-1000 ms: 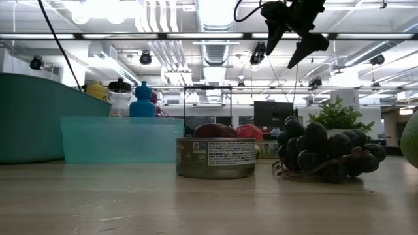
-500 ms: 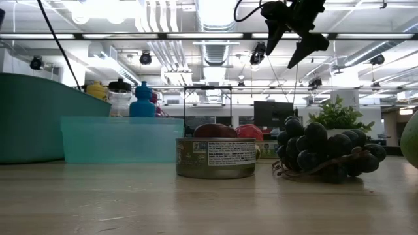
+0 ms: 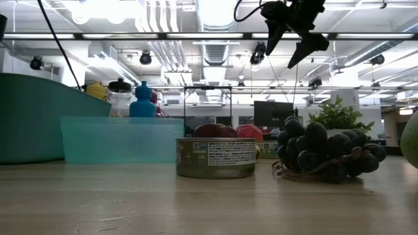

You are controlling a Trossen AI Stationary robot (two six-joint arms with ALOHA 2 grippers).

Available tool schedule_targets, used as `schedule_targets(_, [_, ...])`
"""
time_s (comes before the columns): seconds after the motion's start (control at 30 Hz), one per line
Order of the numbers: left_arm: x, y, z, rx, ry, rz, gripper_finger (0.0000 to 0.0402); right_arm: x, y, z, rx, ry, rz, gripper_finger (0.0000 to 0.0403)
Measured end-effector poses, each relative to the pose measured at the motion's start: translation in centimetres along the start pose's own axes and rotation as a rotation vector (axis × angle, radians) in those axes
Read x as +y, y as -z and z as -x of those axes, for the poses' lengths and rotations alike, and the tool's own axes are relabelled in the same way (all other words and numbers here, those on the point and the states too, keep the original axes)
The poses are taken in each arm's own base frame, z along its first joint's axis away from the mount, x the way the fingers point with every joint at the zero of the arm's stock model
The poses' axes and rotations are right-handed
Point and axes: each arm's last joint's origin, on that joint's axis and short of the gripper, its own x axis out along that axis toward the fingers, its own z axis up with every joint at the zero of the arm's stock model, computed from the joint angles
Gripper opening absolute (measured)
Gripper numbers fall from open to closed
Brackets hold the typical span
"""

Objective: Pick & Place Food Item
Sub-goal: Put the tangerine into the green bin

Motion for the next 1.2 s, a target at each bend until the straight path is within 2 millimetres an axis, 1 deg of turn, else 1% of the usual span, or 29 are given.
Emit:
schedule_targets(0.1, [0.0,0.0,-0.01,0.0,0.0,-0.004,0.0278,0.01,0.01,0.0,0.0,0.0,0.0,0.0378])
schedule_targets(0.2, [0.01,0.0,-0.01,0.004,-0.004,-0.005,0.0261,0.0,0.0,0.0,0.0,0.0,0.0,0.0378])
schedule_targets(0.53, [0.13,0.02,-0.12,0.019,-0.025,0.0,0.0162,0.0,0.01,0.0,0.0,0.0,0.0,0.0378])
schedule_targets(0.67, [0.12,0.01,-0.12,0.019,-0.025,0.0,0.0131,0.0,0.01,0.0,0.0,0.0,0.0,0.0378])
schedule_targets(1.0, [0.18,-0.02,-0.27,0.016,-0.029,-0.001,0.0091,0.0,0.01,-0.01,0.0,0.0,0.0,0.0378])
schedule_targets(1.2, [0.06,0.05,-0.27,0.019,-0.013,-0.01,0.0049,0.0,0.01,-0.01,0.0,0.0,0.0,0.0378])
